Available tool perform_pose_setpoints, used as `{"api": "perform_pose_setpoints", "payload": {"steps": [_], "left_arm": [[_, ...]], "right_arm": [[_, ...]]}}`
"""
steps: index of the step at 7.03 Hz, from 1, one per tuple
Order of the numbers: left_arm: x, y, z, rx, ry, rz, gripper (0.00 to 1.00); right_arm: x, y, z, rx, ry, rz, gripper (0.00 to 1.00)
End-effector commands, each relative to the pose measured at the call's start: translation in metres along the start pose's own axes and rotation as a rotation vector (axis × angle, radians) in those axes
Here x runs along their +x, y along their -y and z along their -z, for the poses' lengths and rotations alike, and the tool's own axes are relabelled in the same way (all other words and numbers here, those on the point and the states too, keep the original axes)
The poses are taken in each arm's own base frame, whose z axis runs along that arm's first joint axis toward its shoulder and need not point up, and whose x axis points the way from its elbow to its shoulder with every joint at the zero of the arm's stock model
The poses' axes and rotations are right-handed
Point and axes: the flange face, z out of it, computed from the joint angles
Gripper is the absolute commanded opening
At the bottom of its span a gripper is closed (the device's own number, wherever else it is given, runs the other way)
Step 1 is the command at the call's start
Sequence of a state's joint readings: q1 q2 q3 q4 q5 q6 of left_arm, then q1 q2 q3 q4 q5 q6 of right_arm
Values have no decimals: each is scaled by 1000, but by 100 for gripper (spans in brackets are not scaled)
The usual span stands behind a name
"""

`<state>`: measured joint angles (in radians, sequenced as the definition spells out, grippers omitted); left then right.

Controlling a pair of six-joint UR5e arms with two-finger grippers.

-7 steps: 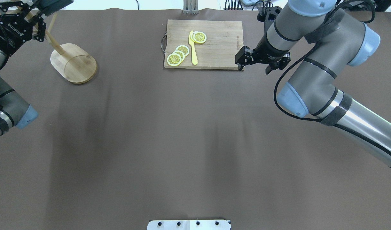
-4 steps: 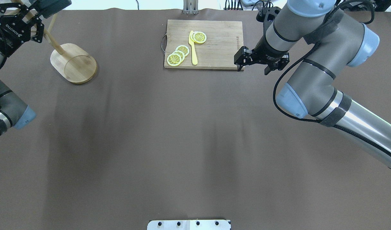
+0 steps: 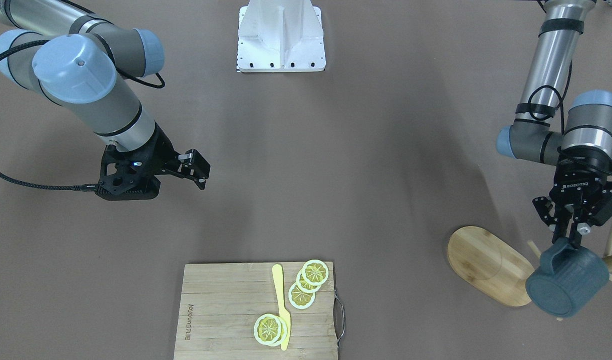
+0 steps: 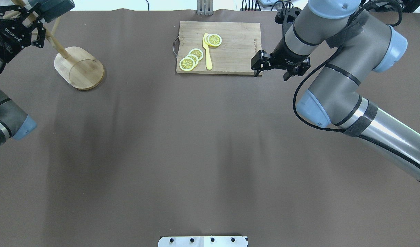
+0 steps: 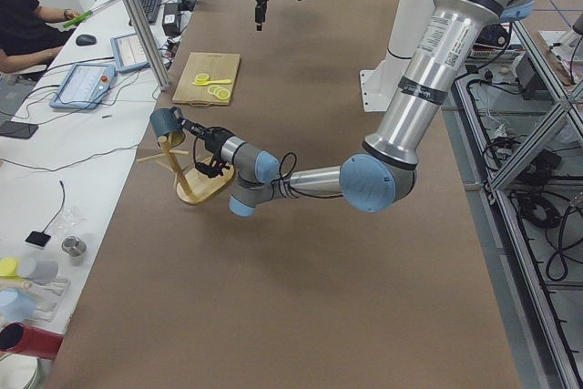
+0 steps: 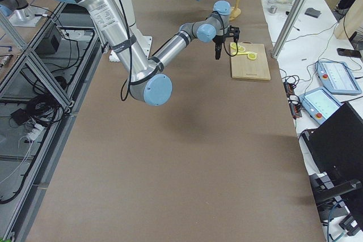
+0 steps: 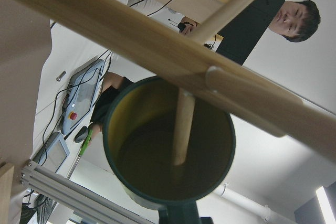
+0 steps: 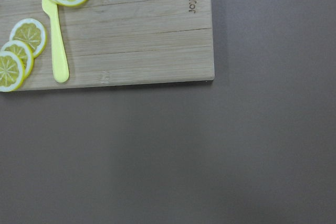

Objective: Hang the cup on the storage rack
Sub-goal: 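Lower the mug handle onto a rack peg with the left gripper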

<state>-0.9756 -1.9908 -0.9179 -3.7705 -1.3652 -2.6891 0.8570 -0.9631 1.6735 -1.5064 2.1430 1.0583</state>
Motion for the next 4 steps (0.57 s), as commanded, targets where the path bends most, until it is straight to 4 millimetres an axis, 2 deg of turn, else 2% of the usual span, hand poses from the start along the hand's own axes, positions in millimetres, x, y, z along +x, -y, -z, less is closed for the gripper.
{"api": "perform_pose_setpoints", "payload": {"steps": [1,4], "left_arm": [[-1,5,3,11,4,14,0],[-1,7,4,16,6,34,0]], "right_arm": [[-1,0,0,0,1,1,100],[-3,-2,0,-1,3,5,100]]}}
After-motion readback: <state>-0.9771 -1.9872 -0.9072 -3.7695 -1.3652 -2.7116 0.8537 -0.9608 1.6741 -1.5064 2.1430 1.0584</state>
